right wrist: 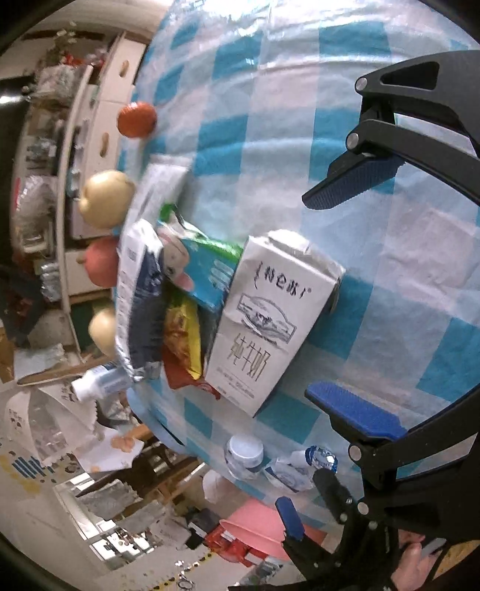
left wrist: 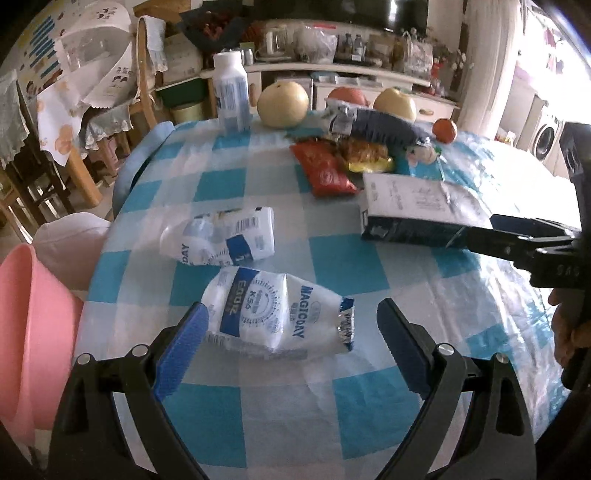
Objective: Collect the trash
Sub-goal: 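Grasp the white MagicDay bottle with the left tool while the right grasps the white milk carton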
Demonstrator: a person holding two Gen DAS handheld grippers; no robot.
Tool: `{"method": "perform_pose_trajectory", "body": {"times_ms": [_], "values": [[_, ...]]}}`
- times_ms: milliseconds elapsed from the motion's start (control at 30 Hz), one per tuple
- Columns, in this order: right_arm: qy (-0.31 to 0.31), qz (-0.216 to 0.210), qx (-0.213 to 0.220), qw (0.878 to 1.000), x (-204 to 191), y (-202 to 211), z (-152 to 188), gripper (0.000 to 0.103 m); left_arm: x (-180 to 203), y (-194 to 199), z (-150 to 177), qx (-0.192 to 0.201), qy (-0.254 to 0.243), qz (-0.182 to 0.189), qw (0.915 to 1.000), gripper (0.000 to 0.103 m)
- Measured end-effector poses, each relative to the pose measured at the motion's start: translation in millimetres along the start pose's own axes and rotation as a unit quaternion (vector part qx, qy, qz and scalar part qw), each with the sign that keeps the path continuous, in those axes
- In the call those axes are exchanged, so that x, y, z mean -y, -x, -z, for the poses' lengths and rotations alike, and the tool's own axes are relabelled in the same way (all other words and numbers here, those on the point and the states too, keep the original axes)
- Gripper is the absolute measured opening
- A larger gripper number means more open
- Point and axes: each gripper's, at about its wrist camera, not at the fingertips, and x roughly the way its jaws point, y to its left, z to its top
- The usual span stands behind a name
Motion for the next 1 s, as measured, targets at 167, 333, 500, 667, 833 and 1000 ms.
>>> {"method": "perform_pose_trajectory", "body": {"times_ms": [167, 333, 500, 667, 833, 1000], "values": [[-0.011, -0.043, -0.027, 0.999, -7, -10, 3, 0.093, -2, -9, 0, -0.012, -0.003, -0.006, 0.9999, 0.093], [-0.007, -0.093, -0.043, 0.995, -20, -6, 8, 0.093, -2, -12, -1, -0.015, -0.010, -0.009, 0.9998, 0.093], [0.021, -0.131, -0.034, 0.991, -36, 11, 13, 0.093, -2, -11, 1, -0.019, -0.009, 0.001, 0.9998, 0.093], [0.047, -0.037, 0.017, 0.998, -31, 23, 5, 0.093, -8, -6, 1, -0.019, -0.015, 0.006, 0.9997, 0.093], [0.067, -0.033, 0.017, 0.997, -36, 12, 2, 0.093, -14, -10, 1, -0.032, -0.036, 0.011, 0.9988, 0.093], [0.082, -0.018, 0.012, 0.996, -42, -5, -6, 0.093, -17, -13, -2, -0.043, -0.047, 0.023, 0.9977, 0.093]]}}
